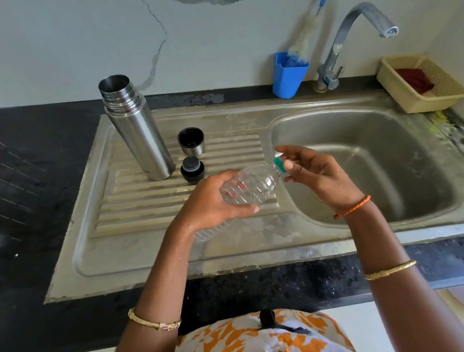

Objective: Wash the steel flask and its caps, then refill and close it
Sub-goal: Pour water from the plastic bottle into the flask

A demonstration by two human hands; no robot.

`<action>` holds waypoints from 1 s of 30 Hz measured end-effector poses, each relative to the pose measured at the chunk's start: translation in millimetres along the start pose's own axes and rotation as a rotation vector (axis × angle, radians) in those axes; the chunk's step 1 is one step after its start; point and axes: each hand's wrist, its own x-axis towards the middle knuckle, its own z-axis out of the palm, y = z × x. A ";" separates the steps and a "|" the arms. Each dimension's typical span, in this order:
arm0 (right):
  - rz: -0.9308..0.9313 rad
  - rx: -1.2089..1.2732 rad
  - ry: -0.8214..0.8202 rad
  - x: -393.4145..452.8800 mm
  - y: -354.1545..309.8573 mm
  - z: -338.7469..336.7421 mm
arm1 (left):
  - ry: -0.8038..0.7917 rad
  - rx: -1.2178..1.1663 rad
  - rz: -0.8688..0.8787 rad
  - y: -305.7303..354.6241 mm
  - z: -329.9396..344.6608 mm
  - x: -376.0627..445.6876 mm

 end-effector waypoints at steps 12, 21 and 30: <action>-0.128 -0.128 0.153 8.6 -6.4 9.7 | 0.184 -0.011 0.109 5.4 16.9 4.0; 0.186 0.201 0.146 7.5 -12.6 19.7 | 0.086 -0.314 0.010 10.3 19.0 14.6; 0.277 0.119 0.067 13.9 -13.4 31.3 | 0.192 -0.235 0.189 17.4 31.5 37.5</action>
